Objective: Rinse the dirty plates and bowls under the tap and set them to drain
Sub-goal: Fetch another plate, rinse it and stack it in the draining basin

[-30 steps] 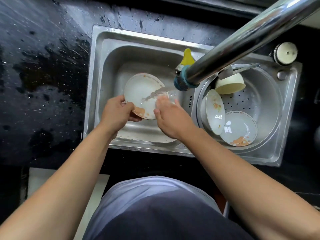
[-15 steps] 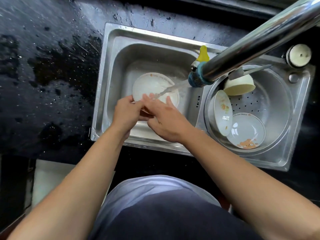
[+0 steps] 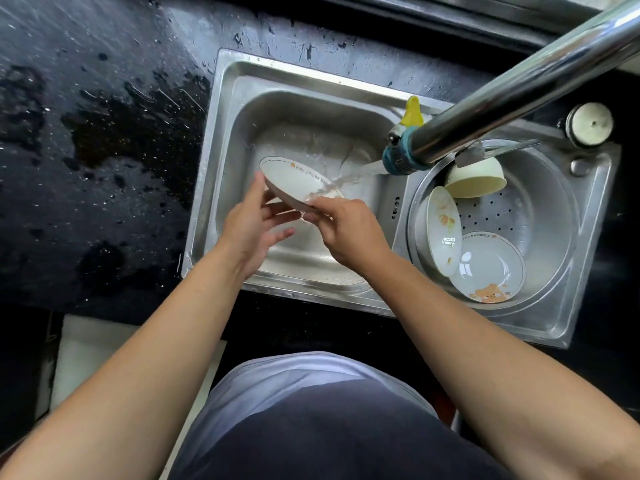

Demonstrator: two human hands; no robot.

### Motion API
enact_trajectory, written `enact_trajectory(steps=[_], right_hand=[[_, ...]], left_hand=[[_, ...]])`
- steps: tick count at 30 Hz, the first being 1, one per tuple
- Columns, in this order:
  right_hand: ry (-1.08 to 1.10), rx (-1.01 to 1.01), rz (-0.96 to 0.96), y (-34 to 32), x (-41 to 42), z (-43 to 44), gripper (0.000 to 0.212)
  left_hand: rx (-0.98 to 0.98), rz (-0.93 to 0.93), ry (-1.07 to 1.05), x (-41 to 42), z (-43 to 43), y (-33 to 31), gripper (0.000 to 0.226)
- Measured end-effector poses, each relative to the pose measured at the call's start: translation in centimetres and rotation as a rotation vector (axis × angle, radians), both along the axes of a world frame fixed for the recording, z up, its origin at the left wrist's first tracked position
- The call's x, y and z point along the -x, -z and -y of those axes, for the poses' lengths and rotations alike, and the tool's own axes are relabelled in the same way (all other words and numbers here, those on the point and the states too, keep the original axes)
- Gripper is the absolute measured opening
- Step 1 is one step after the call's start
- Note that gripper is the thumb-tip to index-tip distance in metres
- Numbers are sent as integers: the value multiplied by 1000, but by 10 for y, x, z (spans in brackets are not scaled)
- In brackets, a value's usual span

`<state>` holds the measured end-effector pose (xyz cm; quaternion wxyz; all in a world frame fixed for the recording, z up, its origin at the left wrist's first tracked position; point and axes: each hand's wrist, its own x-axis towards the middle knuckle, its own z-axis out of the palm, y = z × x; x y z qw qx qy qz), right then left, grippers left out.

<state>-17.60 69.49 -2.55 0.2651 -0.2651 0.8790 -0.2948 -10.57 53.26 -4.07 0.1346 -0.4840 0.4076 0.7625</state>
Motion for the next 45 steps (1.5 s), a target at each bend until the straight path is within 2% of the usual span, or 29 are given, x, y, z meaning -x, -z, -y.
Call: enact_trajectory(steps=[3,6,8,11,14,16,17,19,20,22,25,29,32,37,41,45], right_hand=[[184,56,124,2,-5,4,18],[430,113,309,0,-10,11,28],[633,211,480,2,-14,16,29],[977,443,834,7,-17,20,22],[1216,605,1118,10,-15,11,18],[1234,556,1237,10,-16,0,20],[1166,457,1251,8,-17,-5,23],[1023,264,1166,4,-10,-17,26],[1028,246,1086,1,-2,-26,23],[1164,349,898,-6,26,-48,25],[1384,536,652,-26,76,-89,22],[1495,479,496,-49,128,-124,10],[1491,398,531,-55,143,-131,13],[1401,319,335,-49,141,-121,8],[1377,372,422,-49,131,-141,10],[1221,243,532,-47,90,-145,21]], left_hand=[[-146,63,-63,-11,-15,10,68],[-284,183,-90,-15,-36,15,66],[-423,195,-144,-14,-46,15,67],[-535,125,-359,-7,-50,8,65],[-431,50,-520,1,-44,7,46],[-303,19,-517,5,-39,6,43],[-229,3,-502,6,-38,3,42],[3,-41,-390,9,-34,-7,36],[157,-58,-270,11,-32,-11,31],[442,-106,12,14,-28,-20,29],[690,-240,355,22,-25,-31,31],[930,-404,648,30,-32,-37,15],[1041,-427,735,32,-37,-38,10],[1129,-471,821,25,-36,-39,19],[1082,-528,801,18,-38,-37,28],[1129,-570,697,6,-49,-38,39]])
